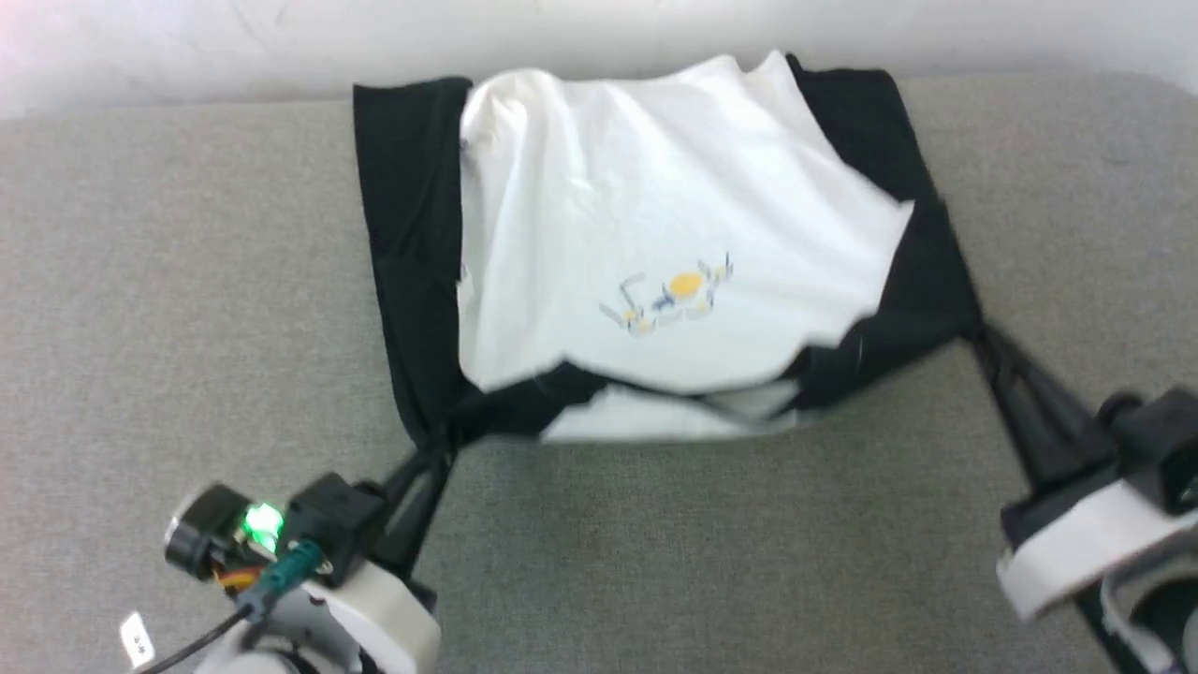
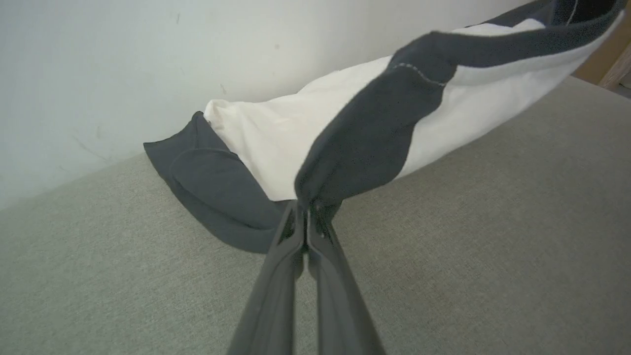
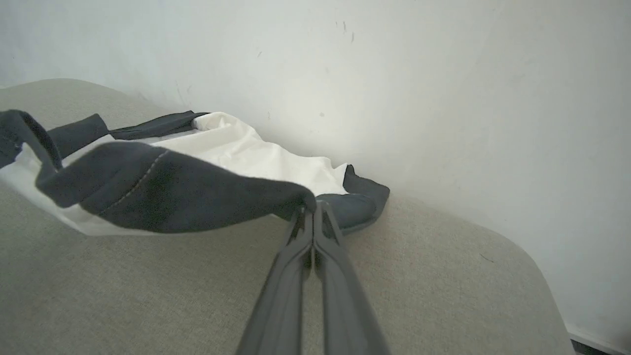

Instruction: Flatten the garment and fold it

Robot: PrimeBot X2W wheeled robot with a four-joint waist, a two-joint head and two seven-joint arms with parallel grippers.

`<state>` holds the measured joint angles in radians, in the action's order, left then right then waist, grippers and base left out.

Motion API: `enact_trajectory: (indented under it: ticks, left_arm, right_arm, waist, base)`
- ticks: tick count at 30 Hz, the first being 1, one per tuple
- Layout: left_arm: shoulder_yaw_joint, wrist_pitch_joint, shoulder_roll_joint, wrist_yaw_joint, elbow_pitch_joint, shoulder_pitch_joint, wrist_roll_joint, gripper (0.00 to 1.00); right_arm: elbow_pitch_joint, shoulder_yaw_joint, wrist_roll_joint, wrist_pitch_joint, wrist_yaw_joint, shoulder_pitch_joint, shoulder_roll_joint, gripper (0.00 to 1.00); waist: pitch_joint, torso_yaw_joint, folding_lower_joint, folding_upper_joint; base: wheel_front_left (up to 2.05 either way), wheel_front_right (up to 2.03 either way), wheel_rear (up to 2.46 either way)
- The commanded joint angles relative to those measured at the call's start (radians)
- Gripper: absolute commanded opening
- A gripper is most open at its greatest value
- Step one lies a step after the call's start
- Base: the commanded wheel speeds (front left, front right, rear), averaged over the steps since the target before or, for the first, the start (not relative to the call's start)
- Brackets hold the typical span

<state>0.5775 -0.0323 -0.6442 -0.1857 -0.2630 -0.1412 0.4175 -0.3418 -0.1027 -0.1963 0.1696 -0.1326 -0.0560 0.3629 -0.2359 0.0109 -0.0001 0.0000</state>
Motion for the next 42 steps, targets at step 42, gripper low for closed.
enact_trajectory:
  ticks: [42]
  left_arm:
    - [0.178,-0.308,0.049,0.114,0.172,0.18,0.296,0.36]
  right_arm:
    - [0.201,-0.18,-0.196,0.238,0.002,0.343,0.057,0.29]
  waist:
    - [0.14,0.01,0.0001,0.0]
  base:
    - [0.0,0.0,0.0]
